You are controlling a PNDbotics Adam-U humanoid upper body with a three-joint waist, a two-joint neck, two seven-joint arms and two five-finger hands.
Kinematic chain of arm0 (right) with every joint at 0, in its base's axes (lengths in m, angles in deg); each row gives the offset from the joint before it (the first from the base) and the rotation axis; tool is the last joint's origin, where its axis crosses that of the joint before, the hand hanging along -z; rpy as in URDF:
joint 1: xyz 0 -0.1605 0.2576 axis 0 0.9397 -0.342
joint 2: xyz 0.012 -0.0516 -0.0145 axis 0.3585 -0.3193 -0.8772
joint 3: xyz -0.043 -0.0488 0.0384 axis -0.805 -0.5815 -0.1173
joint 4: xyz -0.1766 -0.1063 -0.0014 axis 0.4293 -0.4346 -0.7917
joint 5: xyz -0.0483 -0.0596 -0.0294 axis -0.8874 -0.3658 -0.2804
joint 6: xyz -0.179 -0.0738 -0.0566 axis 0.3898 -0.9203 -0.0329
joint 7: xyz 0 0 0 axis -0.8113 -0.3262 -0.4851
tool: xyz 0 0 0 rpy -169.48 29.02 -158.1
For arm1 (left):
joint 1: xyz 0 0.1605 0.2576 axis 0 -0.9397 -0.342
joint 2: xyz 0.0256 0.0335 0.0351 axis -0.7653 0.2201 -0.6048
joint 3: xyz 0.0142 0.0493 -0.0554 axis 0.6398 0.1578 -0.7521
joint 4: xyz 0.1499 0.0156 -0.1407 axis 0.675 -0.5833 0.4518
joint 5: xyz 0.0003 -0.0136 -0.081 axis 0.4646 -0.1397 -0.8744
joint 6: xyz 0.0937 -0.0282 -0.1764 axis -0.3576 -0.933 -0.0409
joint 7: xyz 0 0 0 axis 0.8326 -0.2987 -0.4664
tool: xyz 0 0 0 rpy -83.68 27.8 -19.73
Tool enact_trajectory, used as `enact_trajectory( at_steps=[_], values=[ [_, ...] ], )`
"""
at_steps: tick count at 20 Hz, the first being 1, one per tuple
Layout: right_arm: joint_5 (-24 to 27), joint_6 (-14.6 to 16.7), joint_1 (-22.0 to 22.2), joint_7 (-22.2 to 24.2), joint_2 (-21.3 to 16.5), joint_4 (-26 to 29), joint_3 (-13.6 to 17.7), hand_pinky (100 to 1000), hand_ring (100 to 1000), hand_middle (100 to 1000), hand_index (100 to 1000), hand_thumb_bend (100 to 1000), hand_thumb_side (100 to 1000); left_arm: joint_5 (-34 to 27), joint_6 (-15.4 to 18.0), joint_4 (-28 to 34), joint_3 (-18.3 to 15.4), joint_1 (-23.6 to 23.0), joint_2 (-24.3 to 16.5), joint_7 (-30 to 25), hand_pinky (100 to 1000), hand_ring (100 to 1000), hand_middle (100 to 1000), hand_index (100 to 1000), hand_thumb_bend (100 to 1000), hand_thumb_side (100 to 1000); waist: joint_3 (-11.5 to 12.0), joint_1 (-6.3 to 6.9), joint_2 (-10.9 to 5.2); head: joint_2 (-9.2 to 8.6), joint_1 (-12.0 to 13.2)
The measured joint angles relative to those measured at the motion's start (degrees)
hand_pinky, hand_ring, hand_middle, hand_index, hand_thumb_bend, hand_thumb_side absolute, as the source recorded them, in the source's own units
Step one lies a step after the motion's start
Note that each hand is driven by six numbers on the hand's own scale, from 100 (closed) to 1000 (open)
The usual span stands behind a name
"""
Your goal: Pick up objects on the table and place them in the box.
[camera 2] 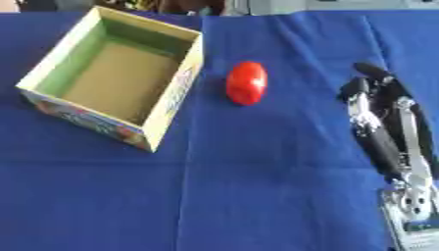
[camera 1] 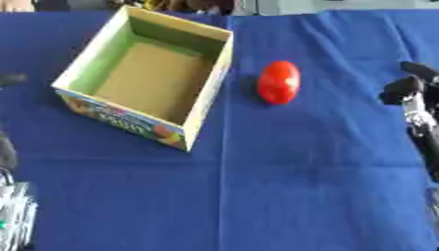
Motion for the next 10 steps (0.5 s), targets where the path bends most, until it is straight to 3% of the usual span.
enact_trajectory(
  at_steps=[10],
  values=[
    [-0.14,0.03,-1.25,-0.18,-1.03,0.00,0.02,680,644,605,846,100,730,0.00,0.05,0.00,0.00,0.00,0.00,0.05,562,909,825,640,100,907,-0.09,-0.15,0.02,0.01,0.10]
  ],
)
